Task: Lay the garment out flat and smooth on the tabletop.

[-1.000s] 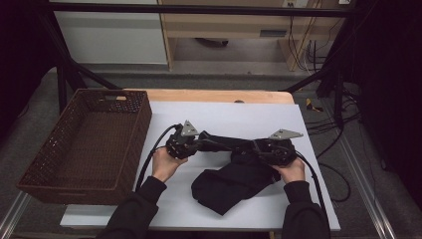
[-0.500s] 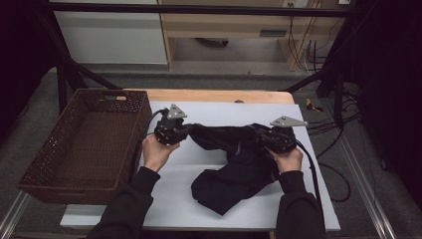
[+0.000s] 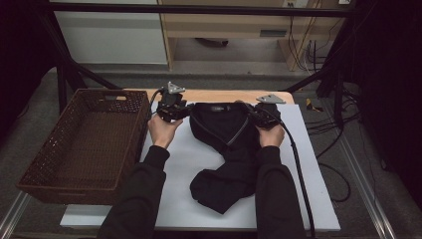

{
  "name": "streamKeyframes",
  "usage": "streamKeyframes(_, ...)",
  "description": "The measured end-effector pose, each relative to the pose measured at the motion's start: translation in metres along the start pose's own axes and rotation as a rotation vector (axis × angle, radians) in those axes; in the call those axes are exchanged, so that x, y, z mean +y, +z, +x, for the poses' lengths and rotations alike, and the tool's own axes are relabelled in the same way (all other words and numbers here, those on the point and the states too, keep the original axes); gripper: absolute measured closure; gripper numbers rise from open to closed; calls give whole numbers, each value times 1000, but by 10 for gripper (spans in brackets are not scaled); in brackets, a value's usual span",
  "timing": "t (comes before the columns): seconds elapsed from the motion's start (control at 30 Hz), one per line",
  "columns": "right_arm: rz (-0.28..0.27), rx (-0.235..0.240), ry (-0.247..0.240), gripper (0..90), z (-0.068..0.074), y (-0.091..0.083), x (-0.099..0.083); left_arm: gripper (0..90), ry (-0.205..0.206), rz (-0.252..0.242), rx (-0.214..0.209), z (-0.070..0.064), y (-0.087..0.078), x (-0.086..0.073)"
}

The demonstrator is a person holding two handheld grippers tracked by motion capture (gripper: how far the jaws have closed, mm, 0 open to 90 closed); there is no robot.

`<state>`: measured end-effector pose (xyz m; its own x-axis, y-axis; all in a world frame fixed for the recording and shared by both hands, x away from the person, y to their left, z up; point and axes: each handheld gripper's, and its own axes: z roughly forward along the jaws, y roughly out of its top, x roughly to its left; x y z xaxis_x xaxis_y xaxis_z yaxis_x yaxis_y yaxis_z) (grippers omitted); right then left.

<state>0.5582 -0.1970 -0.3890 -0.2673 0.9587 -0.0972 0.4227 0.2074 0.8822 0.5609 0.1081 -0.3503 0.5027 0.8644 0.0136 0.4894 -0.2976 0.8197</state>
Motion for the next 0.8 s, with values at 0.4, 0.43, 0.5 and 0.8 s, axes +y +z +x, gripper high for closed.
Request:
streamKeyframes(0.4, 74, 121, 65, 153, -2, -28, -40, 99, -69, 4, -147, 3, -10, -57)
streamKeyframes(0.43, 74, 121, 65, 153, -2, -28, -40, 99, -69, 4, -147, 3, -10, -57)
streamKeyframes(0.5, 75, 137, 87, 86, -3, -38, -46, 87, -66, 7, -168, 1, -16, -68)
streamKeyframes(0.8, 78, 161, 88, 40, -6, -75, -62, 85, -46, 21, -231, -12, -35, -99)
